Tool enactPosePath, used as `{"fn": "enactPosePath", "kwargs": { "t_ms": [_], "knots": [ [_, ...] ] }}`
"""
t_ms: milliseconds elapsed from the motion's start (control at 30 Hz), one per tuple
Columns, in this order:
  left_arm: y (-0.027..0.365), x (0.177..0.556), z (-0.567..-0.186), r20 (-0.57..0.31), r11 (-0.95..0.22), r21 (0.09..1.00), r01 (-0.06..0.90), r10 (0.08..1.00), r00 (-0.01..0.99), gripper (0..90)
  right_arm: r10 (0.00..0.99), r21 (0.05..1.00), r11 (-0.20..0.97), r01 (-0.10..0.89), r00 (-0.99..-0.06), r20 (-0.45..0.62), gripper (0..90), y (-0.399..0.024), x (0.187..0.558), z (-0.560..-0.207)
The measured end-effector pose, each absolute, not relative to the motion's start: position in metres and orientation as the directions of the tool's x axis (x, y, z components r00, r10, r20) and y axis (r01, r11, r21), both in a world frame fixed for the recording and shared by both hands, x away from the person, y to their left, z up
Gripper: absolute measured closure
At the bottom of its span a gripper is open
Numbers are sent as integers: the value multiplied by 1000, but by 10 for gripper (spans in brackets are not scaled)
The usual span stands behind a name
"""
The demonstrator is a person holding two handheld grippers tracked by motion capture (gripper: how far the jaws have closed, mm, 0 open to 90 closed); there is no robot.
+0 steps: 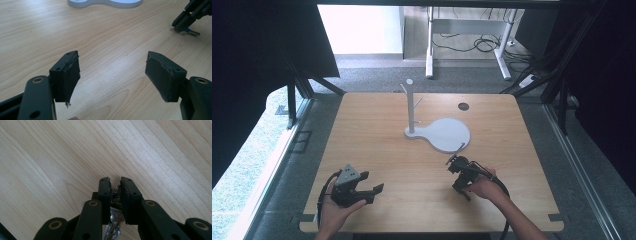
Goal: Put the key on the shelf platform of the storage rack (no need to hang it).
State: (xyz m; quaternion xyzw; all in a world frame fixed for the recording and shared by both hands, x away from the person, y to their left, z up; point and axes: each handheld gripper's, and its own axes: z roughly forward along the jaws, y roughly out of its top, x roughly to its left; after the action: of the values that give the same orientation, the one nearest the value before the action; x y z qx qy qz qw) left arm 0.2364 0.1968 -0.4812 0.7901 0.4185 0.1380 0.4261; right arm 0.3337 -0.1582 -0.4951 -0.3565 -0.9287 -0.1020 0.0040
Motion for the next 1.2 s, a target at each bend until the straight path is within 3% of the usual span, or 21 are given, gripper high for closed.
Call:
{"fn": "enactPosePath", "kwargs": {
  "t_ms": [267, 700, 1200],
  "knots": [
    [197, 237, -482, -139, -286, 787, 546, 781, 609, 279, 656, 171, 734, 657, -751, 70, 881, -157, 333, -495],
    [199, 236, -481, -138, -281, 791, 544, 784, 606, 280, 634, 140, 759, 636, -771, 62, 893, -160, 331, -483],
    [199, 236, -480, -137, -281, 792, 543, 784, 605, 280, 645, 181, 745, 642, -763, 47, 893, -179, 335, -448]
  ]
}}
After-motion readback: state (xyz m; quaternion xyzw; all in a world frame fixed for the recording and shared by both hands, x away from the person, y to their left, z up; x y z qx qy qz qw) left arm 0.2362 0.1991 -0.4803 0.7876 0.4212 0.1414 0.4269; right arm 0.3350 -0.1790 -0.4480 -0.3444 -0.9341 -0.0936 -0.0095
